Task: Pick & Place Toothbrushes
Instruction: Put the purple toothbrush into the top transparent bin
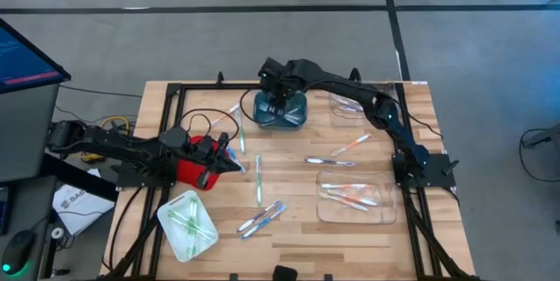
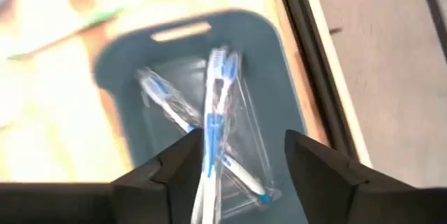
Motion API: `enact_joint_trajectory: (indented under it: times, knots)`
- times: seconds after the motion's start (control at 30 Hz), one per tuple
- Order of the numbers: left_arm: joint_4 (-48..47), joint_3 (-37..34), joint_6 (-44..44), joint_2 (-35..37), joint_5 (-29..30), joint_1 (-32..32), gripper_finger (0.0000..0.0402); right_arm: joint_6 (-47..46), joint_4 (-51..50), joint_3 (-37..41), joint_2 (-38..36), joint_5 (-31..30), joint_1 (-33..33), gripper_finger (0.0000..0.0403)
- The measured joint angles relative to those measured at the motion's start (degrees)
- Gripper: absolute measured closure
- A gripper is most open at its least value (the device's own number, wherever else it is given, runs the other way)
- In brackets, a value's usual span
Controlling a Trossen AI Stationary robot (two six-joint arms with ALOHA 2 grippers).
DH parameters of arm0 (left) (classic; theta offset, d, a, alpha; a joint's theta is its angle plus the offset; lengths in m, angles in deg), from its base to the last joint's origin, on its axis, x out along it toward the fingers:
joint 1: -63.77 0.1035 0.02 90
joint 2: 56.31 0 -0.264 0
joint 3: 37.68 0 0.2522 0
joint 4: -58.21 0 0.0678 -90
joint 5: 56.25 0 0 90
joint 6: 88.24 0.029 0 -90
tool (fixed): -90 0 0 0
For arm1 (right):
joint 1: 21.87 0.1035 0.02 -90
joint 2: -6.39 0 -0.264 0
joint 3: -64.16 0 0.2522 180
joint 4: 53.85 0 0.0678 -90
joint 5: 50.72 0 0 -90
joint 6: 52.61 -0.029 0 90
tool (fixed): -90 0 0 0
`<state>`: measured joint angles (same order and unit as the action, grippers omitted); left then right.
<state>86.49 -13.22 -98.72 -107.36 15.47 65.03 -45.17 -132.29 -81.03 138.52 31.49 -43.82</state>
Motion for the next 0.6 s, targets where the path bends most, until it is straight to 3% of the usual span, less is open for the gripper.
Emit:
enact_joint_trajectory:
  times: [0.1, 0.3, 0.6]
  knots:
    - [0.0, 0.0, 0.0, 0.0, -0.02, -0.57, 0.04, 0.44, -3.22, -3.72, -0.36, 0.22, 1.05, 0.0196]
    - [0.4, 0.0, -0.45, -0.02, 0.0, -1.19, 0.04, 1.52, -10.93, -2.33, -5.32, 0.22, 4.18, 0.0187]
    - [2.28, 0.02, -2.21, -0.02, 0.04, -1.43, 0.04, -11.0, -16.05, -2.33, -11.09, 0.2, 11.42, 0.0187]
